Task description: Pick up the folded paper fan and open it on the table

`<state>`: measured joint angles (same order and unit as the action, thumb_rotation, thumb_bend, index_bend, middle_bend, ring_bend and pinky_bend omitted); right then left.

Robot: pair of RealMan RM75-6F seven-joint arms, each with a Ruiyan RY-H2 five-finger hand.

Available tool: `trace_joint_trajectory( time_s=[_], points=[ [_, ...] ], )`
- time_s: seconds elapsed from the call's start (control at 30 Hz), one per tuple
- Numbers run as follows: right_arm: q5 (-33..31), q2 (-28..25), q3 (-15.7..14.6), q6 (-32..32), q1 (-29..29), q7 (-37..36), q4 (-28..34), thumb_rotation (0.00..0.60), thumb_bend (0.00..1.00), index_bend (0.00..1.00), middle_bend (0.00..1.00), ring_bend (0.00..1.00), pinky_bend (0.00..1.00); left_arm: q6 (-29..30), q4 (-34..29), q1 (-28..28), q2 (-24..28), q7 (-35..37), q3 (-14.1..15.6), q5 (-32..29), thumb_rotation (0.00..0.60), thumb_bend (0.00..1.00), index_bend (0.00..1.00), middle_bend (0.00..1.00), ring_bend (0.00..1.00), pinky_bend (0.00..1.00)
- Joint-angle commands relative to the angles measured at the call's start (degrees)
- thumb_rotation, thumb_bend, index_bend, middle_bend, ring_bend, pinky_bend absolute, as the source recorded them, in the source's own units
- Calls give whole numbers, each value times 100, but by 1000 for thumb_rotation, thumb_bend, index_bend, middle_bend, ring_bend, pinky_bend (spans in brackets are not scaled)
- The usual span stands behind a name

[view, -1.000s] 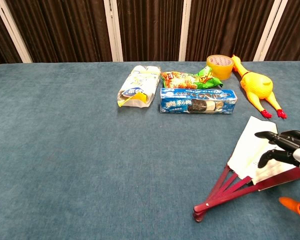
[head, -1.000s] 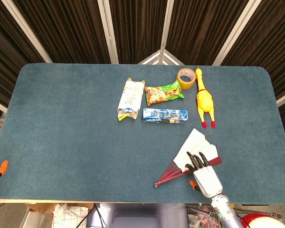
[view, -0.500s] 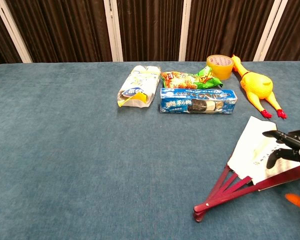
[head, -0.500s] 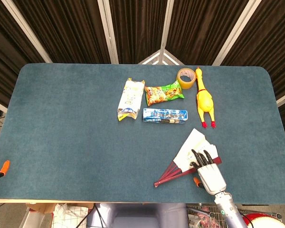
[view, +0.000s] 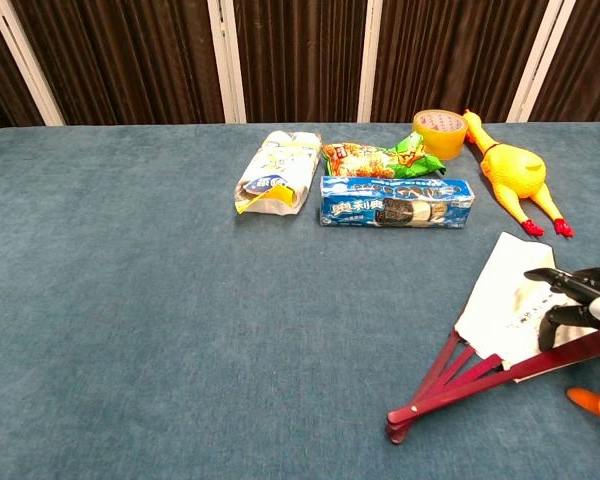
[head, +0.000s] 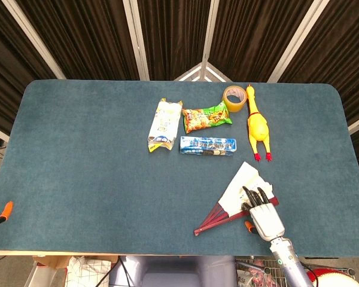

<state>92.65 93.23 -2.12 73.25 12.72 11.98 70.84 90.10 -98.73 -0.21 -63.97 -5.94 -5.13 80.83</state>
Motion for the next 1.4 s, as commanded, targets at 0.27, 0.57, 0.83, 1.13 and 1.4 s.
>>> trace_joint_trajectory(
  time_s=[0.27, 0.57, 0.83, 1.13, 1.4],
  points=[
    [3, 148, 101, -102, 200, 13, -128, 600, 305, 450, 77, 135, 87, -10, -8, -15, -25, -45, -4, -11, 600, 442, 88, 0, 0, 0],
    [-54, 206, 210, -146, 340, -9, -87, 600, 313, 521, 96, 150, 100, -13, -10, -18, -27, -40, -9, -22, 600, 442, 88, 0, 0, 0],
    [-26, 130, 211, -7, 355, -112, -13, 600, 344, 544, 104, 152, 102, -16, -9, -20, -27, -30, -5, -21, 600, 442, 88, 0, 0, 0],
    [-33, 6, 226, 73, 382, -209, 108, 600, 384, 583, 121, 162, 112, -23, -22, -29, -46, -86, -2, -24, 600, 441, 88, 0, 0, 0],
    [-43, -73, 230, 82, 423, -275, 181, 600, 406, 668, 143, 171, 112, -22, -26, -33, -44, -76, 5, -7, 600, 441, 89, 0, 0, 0]
  ],
)
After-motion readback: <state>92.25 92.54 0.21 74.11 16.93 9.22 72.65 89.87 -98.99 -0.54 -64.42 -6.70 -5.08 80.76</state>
